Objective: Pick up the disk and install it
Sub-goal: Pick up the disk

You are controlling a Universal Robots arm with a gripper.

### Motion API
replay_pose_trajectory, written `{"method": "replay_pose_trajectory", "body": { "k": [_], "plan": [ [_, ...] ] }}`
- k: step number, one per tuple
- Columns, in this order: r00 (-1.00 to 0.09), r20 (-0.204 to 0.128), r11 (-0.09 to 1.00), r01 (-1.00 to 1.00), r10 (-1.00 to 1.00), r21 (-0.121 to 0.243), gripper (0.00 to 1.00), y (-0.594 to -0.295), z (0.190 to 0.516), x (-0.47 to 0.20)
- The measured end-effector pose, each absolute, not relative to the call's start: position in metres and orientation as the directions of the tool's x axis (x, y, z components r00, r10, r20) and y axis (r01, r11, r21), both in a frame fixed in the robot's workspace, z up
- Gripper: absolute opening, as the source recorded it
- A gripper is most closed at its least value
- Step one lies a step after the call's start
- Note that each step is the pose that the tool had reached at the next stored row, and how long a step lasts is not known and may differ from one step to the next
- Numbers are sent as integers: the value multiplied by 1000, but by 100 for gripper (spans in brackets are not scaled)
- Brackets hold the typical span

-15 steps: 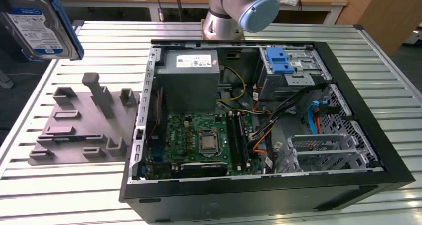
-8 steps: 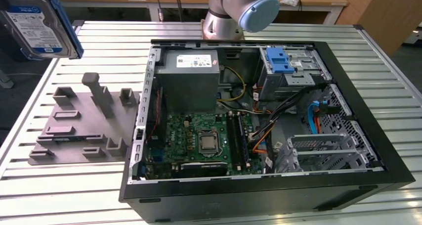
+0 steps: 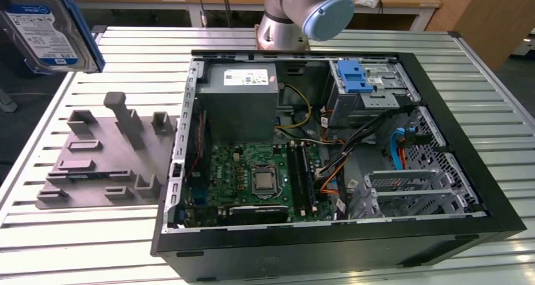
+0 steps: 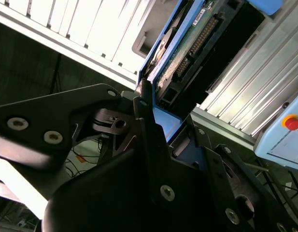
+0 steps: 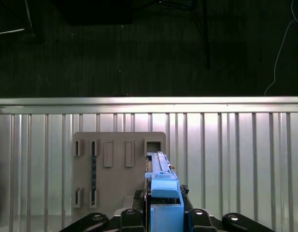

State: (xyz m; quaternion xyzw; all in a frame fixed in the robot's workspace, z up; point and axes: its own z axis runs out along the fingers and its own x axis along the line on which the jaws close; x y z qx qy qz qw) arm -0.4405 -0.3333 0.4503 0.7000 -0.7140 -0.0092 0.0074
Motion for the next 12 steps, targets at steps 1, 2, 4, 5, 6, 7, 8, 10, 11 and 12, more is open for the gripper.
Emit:
{"method": "replay_pose_trajectory", "body": {
  "k": [1, 2, 4, 5, 6, 7, 8, 10, 11, 12],
  "plan": [
    [-20, -2, 20, -1000, -1000, 23, 36, -333, 451, -440],
    [-20, -2, 20, -1000, -1000, 24, 36, -333, 451, -440],
    [-20, -2, 20, -1000, -1000, 23, 36, -333, 452, -440],
    [-20, -2, 20, -1000, -1000, 23, 36, -333, 453, -440],
    [-20, -2, 20, -1000, -1000, 23, 36, -333, 453, -440],
    [-20, -2, 20, -1000, -1000, 23, 36, -333, 453, -440],
    [-20, -2, 20, -1000, -1000, 24, 36, -333, 454, -440],
    [-20, -2, 20, -1000, -1000, 24, 36, -333, 455, -440],
    [-20, -2, 20, -1000, -1000, 23, 36, -333, 455, -440],
    [-20, -2, 20, -1000, -1000, 23, 36, -333, 456, -440]
  ]
}}
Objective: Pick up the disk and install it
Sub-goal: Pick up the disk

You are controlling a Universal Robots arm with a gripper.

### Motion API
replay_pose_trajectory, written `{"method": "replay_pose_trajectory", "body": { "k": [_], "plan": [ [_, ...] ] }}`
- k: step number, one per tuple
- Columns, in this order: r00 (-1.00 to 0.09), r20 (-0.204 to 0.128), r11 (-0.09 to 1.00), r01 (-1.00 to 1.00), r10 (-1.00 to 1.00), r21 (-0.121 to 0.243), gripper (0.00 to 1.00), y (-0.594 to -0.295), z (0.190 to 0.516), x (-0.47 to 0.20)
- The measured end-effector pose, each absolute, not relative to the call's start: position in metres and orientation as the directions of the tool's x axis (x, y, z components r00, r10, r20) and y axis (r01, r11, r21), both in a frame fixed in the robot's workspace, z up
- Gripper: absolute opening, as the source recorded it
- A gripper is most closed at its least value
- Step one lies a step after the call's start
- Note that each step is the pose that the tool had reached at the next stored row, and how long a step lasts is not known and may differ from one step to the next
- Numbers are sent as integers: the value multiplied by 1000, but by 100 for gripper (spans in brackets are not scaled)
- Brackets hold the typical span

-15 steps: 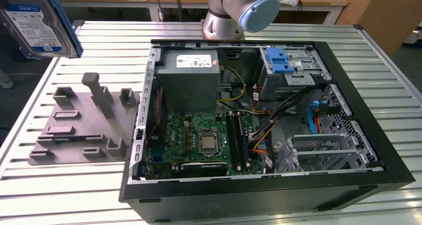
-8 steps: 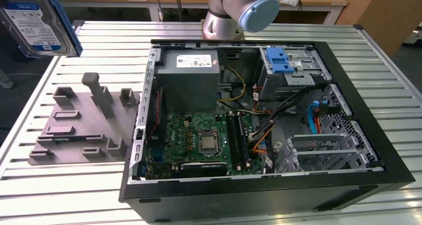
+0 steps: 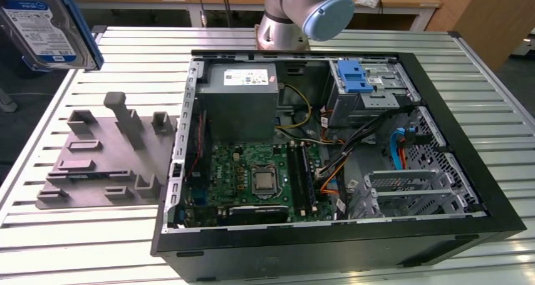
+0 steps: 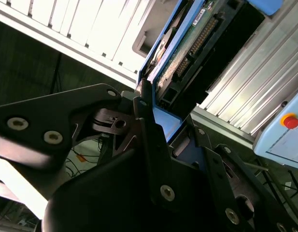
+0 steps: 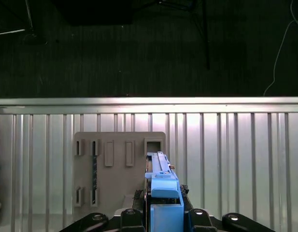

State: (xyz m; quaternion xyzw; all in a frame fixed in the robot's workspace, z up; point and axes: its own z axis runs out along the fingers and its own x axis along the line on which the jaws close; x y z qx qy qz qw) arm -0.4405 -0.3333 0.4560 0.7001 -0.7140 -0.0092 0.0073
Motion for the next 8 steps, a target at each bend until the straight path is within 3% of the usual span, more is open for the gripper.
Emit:
{"method": "replay_pose_trajectory", "body": {
  "k": [8],
  "plan": [
    [-20, -2, 20, -1000, -1000, 23, 36, -333, 462, -440]
  ]
}}
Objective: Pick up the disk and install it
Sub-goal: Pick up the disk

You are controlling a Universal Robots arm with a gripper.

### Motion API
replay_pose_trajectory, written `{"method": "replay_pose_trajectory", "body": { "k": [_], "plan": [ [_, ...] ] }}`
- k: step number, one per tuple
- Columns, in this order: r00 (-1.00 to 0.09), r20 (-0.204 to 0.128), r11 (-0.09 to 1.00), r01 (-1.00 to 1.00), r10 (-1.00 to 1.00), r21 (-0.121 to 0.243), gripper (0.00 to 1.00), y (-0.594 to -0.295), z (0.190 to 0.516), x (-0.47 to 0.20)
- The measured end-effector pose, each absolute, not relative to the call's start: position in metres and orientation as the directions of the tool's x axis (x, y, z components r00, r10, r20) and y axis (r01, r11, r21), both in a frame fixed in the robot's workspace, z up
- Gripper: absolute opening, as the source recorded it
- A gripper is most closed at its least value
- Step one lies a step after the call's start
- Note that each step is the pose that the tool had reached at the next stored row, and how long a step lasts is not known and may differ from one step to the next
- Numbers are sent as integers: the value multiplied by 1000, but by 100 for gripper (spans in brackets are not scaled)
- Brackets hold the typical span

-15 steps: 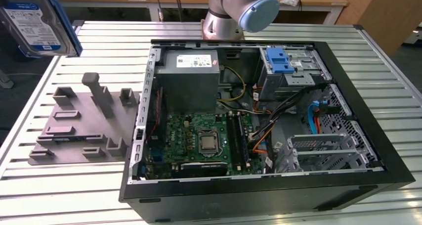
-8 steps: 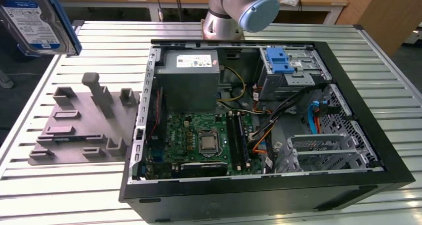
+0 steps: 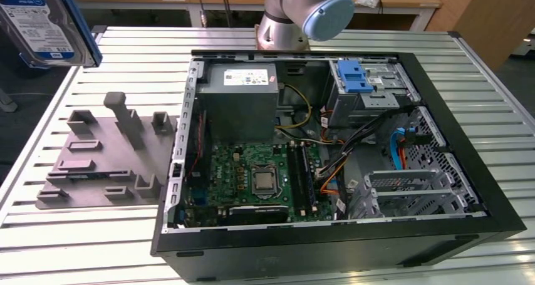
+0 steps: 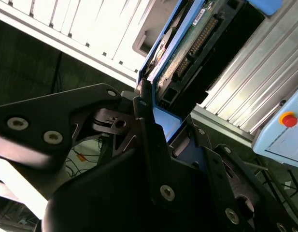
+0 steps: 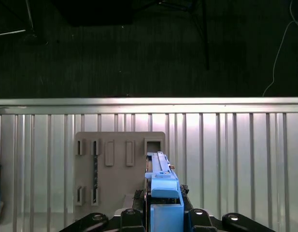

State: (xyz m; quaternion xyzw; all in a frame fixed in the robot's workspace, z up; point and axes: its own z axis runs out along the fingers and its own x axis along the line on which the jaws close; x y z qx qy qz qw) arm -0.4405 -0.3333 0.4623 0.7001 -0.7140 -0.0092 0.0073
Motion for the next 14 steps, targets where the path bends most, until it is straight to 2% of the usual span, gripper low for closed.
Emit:
{"method": "replay_pose_trajectory", "body": {
  "k": [14],
  "plan": [
    [-20, -2, 20, -1000, -1000, 23, 36, -333, 479, -440]
  ]
}}
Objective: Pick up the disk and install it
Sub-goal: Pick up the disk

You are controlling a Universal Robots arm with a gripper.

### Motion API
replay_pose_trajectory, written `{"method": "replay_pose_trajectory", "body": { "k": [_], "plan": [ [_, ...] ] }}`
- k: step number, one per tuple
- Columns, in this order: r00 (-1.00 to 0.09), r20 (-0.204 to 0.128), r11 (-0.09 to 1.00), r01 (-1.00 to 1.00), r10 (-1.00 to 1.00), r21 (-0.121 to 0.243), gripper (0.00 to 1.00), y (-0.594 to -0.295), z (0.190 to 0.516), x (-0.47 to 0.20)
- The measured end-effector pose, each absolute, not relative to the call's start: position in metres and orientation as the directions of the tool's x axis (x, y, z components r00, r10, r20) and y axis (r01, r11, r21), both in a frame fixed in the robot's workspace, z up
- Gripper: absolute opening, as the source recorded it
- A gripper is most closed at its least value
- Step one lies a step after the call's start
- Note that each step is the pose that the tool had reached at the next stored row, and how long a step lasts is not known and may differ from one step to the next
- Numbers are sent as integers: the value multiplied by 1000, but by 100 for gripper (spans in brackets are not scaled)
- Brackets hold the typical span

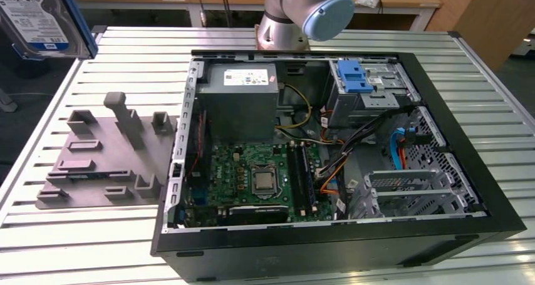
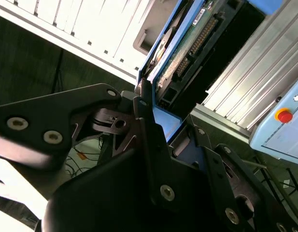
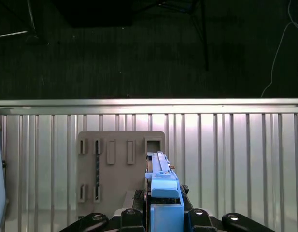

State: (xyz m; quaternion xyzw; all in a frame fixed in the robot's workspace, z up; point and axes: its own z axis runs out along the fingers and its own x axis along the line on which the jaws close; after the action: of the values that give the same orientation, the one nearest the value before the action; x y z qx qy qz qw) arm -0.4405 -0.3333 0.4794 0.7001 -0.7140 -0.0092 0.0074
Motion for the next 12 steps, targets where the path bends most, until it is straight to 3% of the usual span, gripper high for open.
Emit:
{"method": "replay_pose_trajectory", "body": {
  "k": [12],
  "plan": [
    [-20, -2, 20, -1000, -1000, 24, 36, -333, 494, -440]
  ]
}}
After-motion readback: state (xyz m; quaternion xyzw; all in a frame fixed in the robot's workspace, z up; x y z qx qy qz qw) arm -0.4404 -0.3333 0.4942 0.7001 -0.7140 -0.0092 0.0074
